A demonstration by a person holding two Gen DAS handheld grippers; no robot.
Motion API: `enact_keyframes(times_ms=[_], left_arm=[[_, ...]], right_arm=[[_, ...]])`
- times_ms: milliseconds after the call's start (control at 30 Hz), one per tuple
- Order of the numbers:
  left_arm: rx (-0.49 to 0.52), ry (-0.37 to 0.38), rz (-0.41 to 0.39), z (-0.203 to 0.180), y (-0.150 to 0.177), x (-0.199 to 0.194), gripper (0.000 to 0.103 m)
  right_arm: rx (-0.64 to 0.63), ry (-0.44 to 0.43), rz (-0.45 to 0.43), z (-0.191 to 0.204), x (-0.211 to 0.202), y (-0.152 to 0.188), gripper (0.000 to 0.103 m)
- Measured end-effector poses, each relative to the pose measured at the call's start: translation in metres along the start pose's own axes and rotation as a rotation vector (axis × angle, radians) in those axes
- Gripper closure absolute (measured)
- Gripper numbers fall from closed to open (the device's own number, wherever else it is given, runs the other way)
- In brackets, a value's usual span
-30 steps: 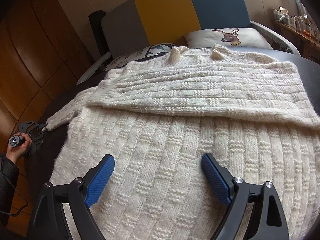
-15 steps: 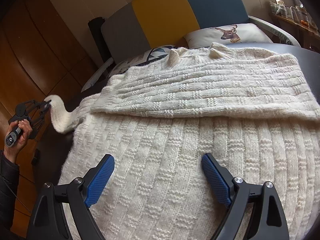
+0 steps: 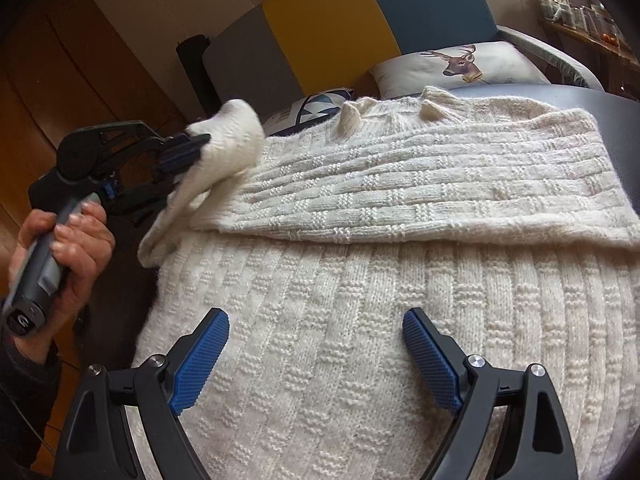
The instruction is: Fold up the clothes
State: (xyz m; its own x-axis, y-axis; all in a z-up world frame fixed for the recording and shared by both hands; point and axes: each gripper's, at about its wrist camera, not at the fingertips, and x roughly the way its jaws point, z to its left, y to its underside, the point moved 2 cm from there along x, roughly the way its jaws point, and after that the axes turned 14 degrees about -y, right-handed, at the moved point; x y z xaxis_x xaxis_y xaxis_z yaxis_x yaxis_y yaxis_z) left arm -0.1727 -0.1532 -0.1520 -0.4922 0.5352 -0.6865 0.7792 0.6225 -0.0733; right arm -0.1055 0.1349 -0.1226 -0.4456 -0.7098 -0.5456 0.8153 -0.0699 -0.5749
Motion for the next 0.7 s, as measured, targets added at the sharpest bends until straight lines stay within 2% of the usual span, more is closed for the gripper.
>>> enact_keyframes(times_ms=[67, 167, 233, 267, 300, 400, 467, 567, 633, 700], left_arm=[[0.061, -0.045, 0.035, -0.008, 0.021, 0.017, 0.097], [0.123, -0.068, 0.086, -0.014, 0.032, 0.036, 0.096], [0.119, -0.044, 0.079, -0.008, 0.041, 0.030, 0.095], [0.117, -0.031, 0.069, -0.005, 0.046, 0.026, 0.088], [0.120, -0.024, 0.051, -0.003, 0.047, 0.019, 0.077], [0.112, 0.037, -0.002, 0.000, 0.027, -0.010, 0.051], [0.090, 0.080, -0.008, 0.013, 0.024, -0.027, 0.050], [0.038, 0.116, -0.031, 0.026, -0.008, -0.057, 0.049], [-0.012, 0.123, -0.047, 0.048, -0.015, -0.074, 0.049], [-0.062, 0.130, -0.054, 0.070, -0.017, -0.085, 0.049]], right_arm=[[0.027, -0.018, -0.028, -0.003, -0.009, -0.004, 0.012], [0.077, -0.064, -0.045, -0.008, -0.019, -0.015, 0.012], [0.106, -0.100, -0.058, -0.008, -0.023, -0.026, 0.025], [0.122, -0.134, -0.068, -0.007, -0.023, -0.033, 0.027], [0.138, -0.168, -0.078, -0.005, -0.022, -0.041, 0.029], [0.235, -0.264, -0.089, -0.008, -0.005, -0.059, 0.034], [0.312, -0.297, -0.083, -0.013, 0.013, -0.065, 0.036], [0.428, -0.347, -0.075, -0.020, 0.039, -0.075, 0.044], [0.499, -0.349, -0.090, -0.028, 0.054, -0.074, 0.050], [0.528, -0.302, -0.113, -0.032, 0.064, -0.074, 0.054]])
